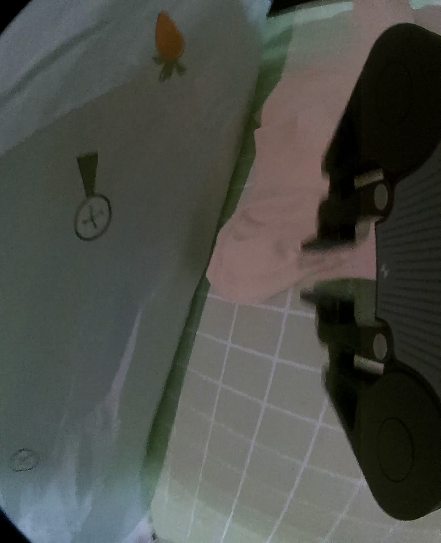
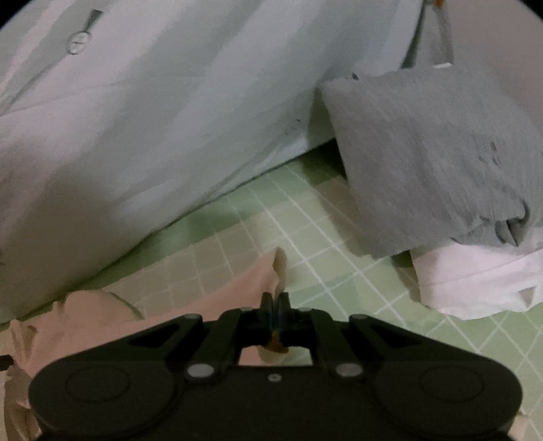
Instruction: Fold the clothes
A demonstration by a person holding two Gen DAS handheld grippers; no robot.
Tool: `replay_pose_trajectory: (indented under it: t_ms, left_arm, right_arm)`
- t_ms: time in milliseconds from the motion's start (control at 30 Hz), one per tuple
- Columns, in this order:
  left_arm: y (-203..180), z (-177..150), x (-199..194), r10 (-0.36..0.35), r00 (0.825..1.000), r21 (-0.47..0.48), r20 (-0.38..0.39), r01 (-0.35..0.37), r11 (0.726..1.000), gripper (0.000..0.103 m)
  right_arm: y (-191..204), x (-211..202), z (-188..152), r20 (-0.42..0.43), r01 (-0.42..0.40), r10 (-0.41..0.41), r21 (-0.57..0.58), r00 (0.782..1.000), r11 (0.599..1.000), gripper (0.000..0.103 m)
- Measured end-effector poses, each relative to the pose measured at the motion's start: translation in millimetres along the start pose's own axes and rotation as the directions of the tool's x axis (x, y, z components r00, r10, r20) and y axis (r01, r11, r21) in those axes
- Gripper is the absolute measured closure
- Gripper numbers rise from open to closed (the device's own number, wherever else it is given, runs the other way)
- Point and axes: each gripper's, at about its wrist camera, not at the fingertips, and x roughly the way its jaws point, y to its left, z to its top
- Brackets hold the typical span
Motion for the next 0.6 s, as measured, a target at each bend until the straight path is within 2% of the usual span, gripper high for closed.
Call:
replay_pose_trajectory:
  t_ms: [33,67,200,333,467,600]
  left_arm:
    - [1,-4,-10,0.012,1.0,0.001,0.015,-0.012,1.0,0.021]
    - [3,-7,-19,0.024,0.999,0.004,0.028,-0.024,1.0,0.016]
    - [11,-26,-57,0.038,0.998,0.017,0.045,-0.039,0.999,0.016]
    - [19,-57,-93,0.045,0.998,-0.004,0.035,-0.045,0.999,0.014]
    - [26,-89,-120,0.05,0.999,0.002,0.0,-0.05,0.999,0.012]
    - [31,-121,-148,0.044,0.999,0.047,-0.022,-0.042,0.998,0.012]
  right_arm:
    - [2,-4,-1,0.006,-0.018,0.018,-0.002,1.0,1.0,0.1]
    - [5,-8,-2,0.011,-0.037,0.037,-0.007,0.999,0.999,0.1]
    - [25,-31,-13,0.025,-0.136,0.138,-0.07,0.99,0.988,0.1]
    - [58,-65,-39,-0.006,-0.265,0.268,-0.173,0.963,0.949,0.1]
    - [90,-95,-80,-0.09,-0.378,0.368,-0.254,0.926,0.89,0.1]
    - [115,-115,-136,-0.202,-0.435,0.389,-0.307,0.899,0.846,0.1]
